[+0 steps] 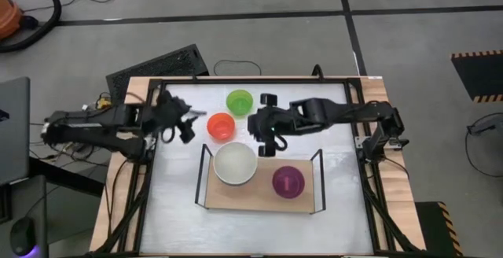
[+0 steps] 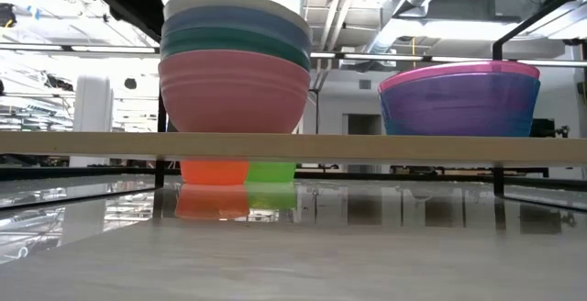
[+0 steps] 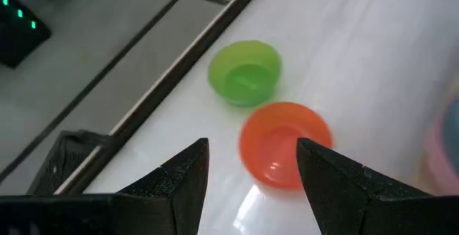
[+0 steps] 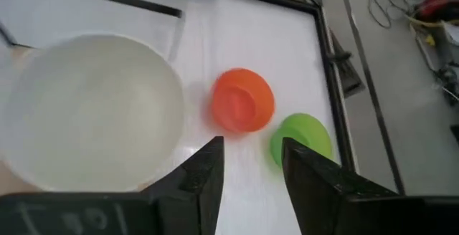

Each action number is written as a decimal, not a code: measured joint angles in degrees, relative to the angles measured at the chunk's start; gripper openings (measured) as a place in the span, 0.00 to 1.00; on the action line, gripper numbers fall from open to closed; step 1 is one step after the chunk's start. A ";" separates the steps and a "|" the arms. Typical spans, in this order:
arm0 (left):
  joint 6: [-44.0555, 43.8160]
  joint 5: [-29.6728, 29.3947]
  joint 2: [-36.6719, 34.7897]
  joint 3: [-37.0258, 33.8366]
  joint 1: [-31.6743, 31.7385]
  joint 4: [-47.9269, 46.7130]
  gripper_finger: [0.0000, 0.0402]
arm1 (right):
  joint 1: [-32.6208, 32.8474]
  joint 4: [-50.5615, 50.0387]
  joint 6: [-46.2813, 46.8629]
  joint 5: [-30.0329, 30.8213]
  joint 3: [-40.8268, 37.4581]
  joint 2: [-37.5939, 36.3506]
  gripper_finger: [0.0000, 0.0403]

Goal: Place and stack bowls onto a shelf
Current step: Stack the small orange bowl on top of the small pink bowl on the shelf

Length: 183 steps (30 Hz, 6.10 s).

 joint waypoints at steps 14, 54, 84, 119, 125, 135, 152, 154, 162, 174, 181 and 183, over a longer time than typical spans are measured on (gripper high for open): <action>18.61 35.17 12.24 -0.02 34.32 8.40 0.49 | -1.07 -3.71 0.85 -0.26 -0.02 -0.11 0.41; 22.15 33.92 36.89 -0.04 35.15 8.09 0.00 | 0.91 -13.27 7.86 -0.35 -0.02 -0.09 0.41; 16.29 39.80 14.14 4.89 14.40 1.16 0.00 | 5.37 16.39 -27.06 -14.93 -0.01 5.36 0.41; 24.29 37.01 38.76 42.02 1.49 -19.82 0.00 | 6.57 11.64 -27.66 -11.64 -0.04 5.38 0.41; 24.95 36.92 39.47 43.29 0.52 -20.90 0.00 | 6.98 7.08 -25.64 -11.67 -0.02 5.34 0.41; 25.74 40.32 39.47 43.30 -0.64 -19.34 0.00 | 7.09 6.16 -27.07 -12.10 0.00 5.29 0.27; 28.99 42.92 39.47 43.28 -0.89 -18.21 0.00 | 8.90 7.25 -38.92 -11.93 0.02 5.25 0.31; 29.33 43.29 39.47 43.28 -0.93 -18.12 0.00 | 8.94 8.43 -40.31 -11.92 0.00 5.29 0.33; 30.57 40.20 39.39 43.28 -0.93 -18.87 0.00 | 8.59 9.65 -42.36 -11.69 -0.11 6.58 0.39; 35.33 42.49 39.34 43.30 -1.74 -19.23 0.00 | 8.27 9.10 -43.35 -11.93 -0.09 6.49 0.36; 37.79 40.29 39.34 43.28 -3.29 -20.25 0.00 | 8.30 7.31 -43.24 -11.24 0.00 7.74 0.26; 38.89 40.57 39.34 43.30 -3.79 -19.90 0.00 | 8.44 6.34 -43.24 -11.40 0.09 8.48 0.21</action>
